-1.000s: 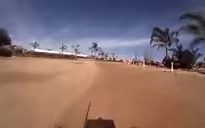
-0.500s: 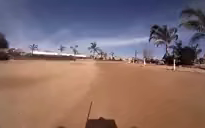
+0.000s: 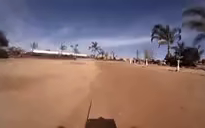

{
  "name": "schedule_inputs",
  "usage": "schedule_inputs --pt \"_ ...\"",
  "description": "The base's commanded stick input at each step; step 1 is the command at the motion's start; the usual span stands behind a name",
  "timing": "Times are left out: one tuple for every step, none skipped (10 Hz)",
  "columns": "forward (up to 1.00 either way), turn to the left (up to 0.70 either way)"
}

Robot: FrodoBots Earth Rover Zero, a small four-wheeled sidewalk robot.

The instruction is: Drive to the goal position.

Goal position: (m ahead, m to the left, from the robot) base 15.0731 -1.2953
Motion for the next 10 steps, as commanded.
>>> schedule_inputs --pt "0.70 -0.14" --pt "0.70 0.00" --pt "0.70 0.00" --pt "0.70 0.00" --pt "0.70 0.00" --pt "0.70 0.00" --pt "0.70 0.00" --pt "0.70 0.00" --pt "0.70 0.00" --pt "0.70 0.00"
